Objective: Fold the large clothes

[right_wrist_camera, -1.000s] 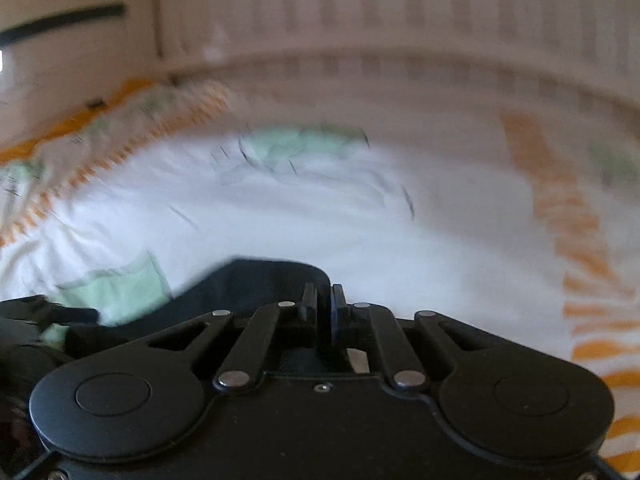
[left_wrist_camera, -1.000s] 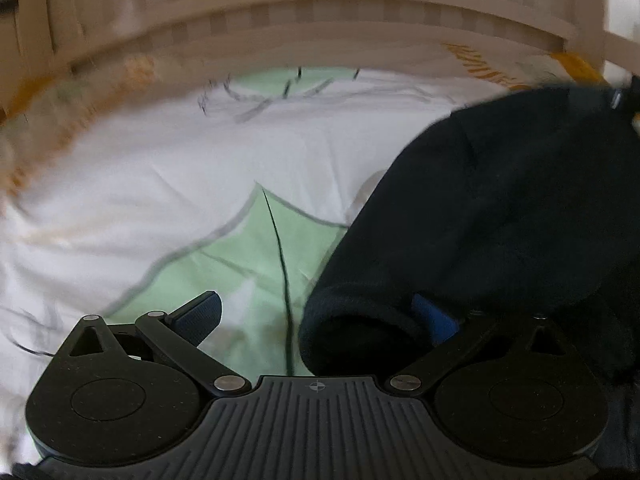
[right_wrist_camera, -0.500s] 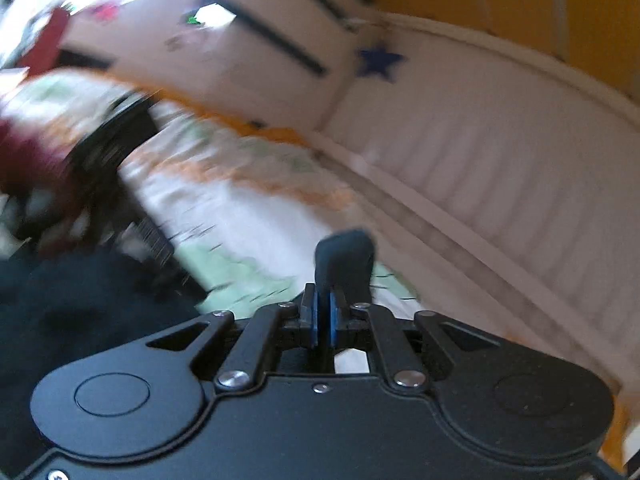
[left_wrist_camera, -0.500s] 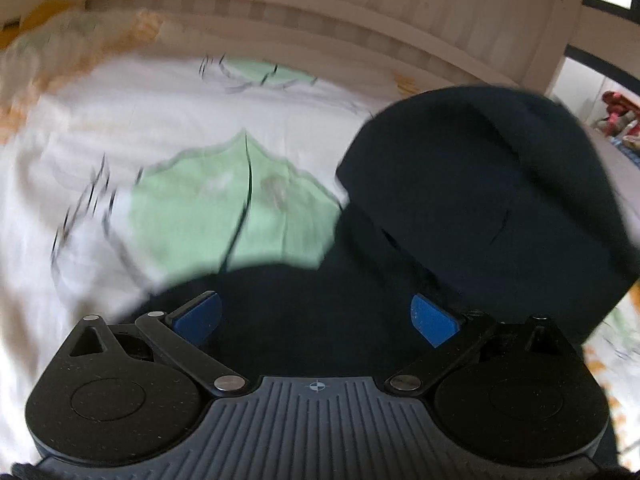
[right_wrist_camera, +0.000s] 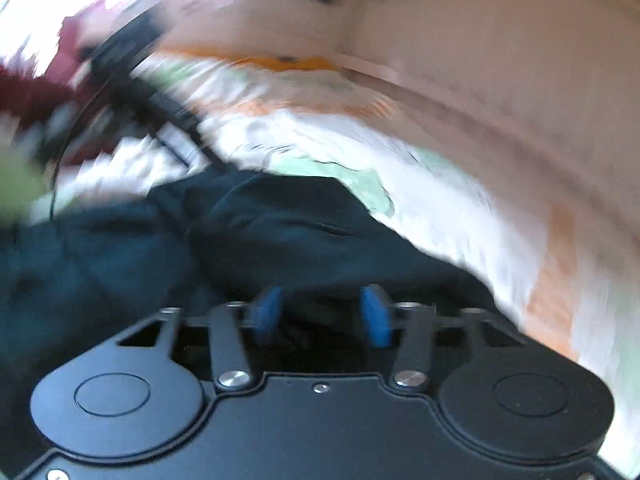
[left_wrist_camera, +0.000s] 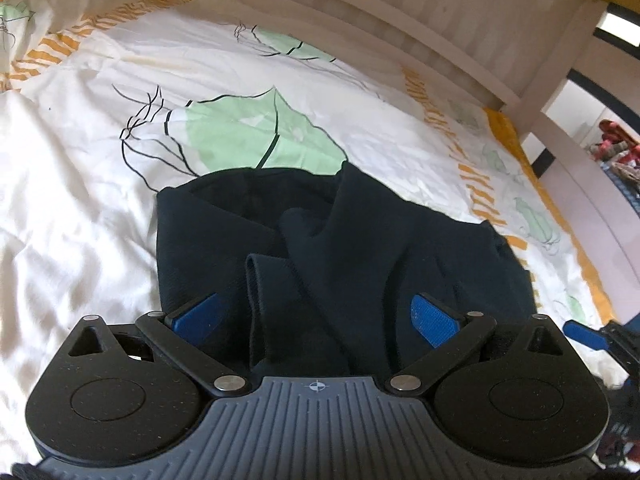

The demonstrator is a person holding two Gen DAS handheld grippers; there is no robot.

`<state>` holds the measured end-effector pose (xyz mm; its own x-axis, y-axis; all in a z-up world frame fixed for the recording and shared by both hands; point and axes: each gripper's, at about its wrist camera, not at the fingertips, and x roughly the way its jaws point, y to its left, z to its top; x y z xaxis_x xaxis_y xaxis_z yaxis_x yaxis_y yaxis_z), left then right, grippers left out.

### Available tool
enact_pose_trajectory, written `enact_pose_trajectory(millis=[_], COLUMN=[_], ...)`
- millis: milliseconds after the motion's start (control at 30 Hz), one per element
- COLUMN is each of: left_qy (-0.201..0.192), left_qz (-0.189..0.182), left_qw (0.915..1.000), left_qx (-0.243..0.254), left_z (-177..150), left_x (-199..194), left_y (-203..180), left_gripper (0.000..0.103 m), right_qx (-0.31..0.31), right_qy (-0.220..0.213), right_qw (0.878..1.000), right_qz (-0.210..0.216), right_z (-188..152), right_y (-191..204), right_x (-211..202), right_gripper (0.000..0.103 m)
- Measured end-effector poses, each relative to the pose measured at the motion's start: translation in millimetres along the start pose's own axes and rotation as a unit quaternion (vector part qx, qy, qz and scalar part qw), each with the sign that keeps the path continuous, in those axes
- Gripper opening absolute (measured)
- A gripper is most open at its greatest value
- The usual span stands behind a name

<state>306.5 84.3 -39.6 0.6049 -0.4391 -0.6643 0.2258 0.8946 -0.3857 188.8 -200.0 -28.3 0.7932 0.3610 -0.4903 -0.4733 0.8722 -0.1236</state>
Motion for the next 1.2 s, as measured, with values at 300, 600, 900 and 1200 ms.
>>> enact_pose_trajectory(millis=[300,600,900,1200], left_qy=[-0.003,-0.001,-0.025,-0.022], left_qz=[-0.012,-0.013,-0.006,0.004], left_qw=[0.9999,0.9999,0.9989,0.9994], left_qx=[-0.008,0.001,0.039,0.028], left_z=[-21.5,-28.2,-15.8,-2.1], left_x=[-5.9,-4.9,3.3,40.2], left_y=[-9.8,-12.2,-33.8,-43.1], left_gripper=[0.103,0.103,0.103,0.103], right_qx=[0.342,0.442,0.216,0.272], right_qy=[0.041,0.087,0.003,0.07], right_qw=[0.938,0.892,0.976,0.957], right_qz=[0.032,0.042,-0.035,-0.078], right_z=[-19.1,-25.2,32.2,-20.5], right_y=[-62.0,-64.5,-47.7,-62.5], right_x=[31.5,75.0,62.6,88.9], right_gripper=[0.067,0.042,0.019,0.036])
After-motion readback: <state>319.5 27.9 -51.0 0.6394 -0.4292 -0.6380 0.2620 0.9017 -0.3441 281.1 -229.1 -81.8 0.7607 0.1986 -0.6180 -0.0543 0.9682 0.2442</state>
